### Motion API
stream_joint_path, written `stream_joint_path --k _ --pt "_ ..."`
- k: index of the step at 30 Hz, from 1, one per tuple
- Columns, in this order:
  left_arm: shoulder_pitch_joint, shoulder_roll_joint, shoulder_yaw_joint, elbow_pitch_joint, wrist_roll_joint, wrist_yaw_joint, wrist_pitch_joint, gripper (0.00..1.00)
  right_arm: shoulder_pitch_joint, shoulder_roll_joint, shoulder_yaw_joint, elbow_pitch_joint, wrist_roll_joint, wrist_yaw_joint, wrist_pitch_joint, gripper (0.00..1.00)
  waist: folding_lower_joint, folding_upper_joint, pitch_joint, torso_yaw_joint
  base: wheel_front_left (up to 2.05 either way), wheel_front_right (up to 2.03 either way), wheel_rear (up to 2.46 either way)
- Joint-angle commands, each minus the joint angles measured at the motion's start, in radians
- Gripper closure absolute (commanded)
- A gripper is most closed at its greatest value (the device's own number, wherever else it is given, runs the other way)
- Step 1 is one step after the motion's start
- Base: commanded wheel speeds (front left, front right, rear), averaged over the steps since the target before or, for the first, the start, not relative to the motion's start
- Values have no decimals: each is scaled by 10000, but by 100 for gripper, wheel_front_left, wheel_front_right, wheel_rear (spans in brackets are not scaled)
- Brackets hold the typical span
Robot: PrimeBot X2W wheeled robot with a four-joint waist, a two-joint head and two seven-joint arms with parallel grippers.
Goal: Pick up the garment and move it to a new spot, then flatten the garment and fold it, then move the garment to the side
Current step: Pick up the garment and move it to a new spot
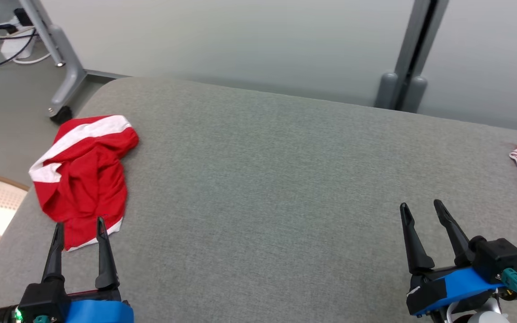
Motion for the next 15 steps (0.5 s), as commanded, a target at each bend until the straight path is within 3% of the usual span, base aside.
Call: stream_joint_path --k 1,15 --pt "136 52 49 -50 -45 37 -22 0 28 1 6 24 4 1 -29 0 0 0 160 296 0 0 0" --pt "437 110 273 -227 -239 234 -22 0 6 -3 91 104 -91 1 53 0 0 0 142 2412 0 0 0"
